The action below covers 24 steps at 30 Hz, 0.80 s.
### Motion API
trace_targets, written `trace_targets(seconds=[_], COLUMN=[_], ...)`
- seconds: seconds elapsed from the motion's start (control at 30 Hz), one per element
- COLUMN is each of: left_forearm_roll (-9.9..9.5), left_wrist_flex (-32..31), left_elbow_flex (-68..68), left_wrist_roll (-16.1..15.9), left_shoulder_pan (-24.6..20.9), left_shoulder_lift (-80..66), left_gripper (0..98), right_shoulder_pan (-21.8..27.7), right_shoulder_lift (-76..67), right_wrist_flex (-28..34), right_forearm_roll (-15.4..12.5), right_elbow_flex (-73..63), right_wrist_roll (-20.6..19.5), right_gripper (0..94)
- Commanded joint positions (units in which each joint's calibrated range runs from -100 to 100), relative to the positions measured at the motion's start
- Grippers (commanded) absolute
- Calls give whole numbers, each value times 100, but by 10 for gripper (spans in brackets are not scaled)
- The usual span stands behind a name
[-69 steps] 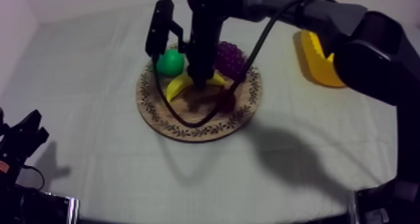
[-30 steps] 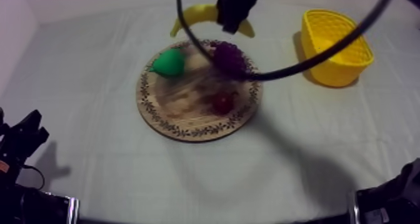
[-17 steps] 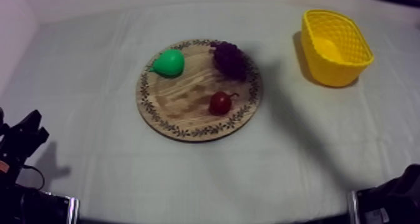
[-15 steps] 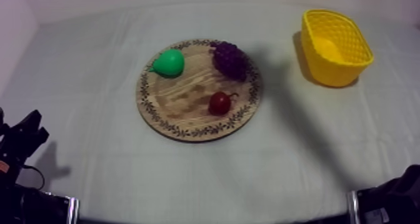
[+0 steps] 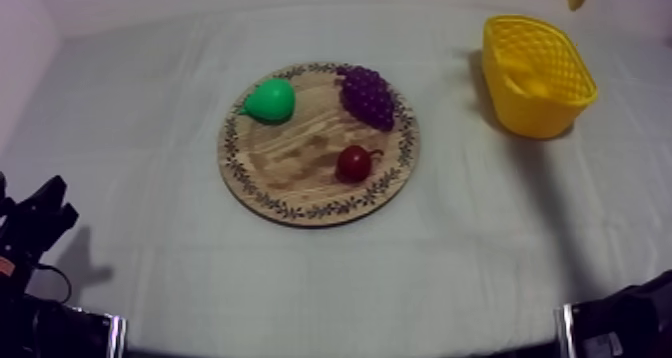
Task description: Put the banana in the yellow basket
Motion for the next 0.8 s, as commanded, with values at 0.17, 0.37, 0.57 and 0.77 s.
trace_targets(seconds=[0.17,0.37,0.57,0.77], left_forearm_roll=[0,0,0,0], left_wrist_flex=[2,2,2,2], left_elbow_flex=[1,1,1,1], left_wrist_roll=[-1,-1,-1,-1], left_shoulder_pan=[2,2,2,2], left_shoulder_lift=[0,0,0,0], left_gripper=[0,0,0,0], right_shoulder_pan=[290,292,299,423], right_shoulder_lift=[550,1148,1745,2207], right_wrist_flex=[-453,-799,-1110,-1322], right_forearm_roll=[153,226,321,224], right_elbow_flex=[586,969,1171,1076], right_wrist_roll=[-329,-527,-689,-567], right_gripper=[73,75,78,315])
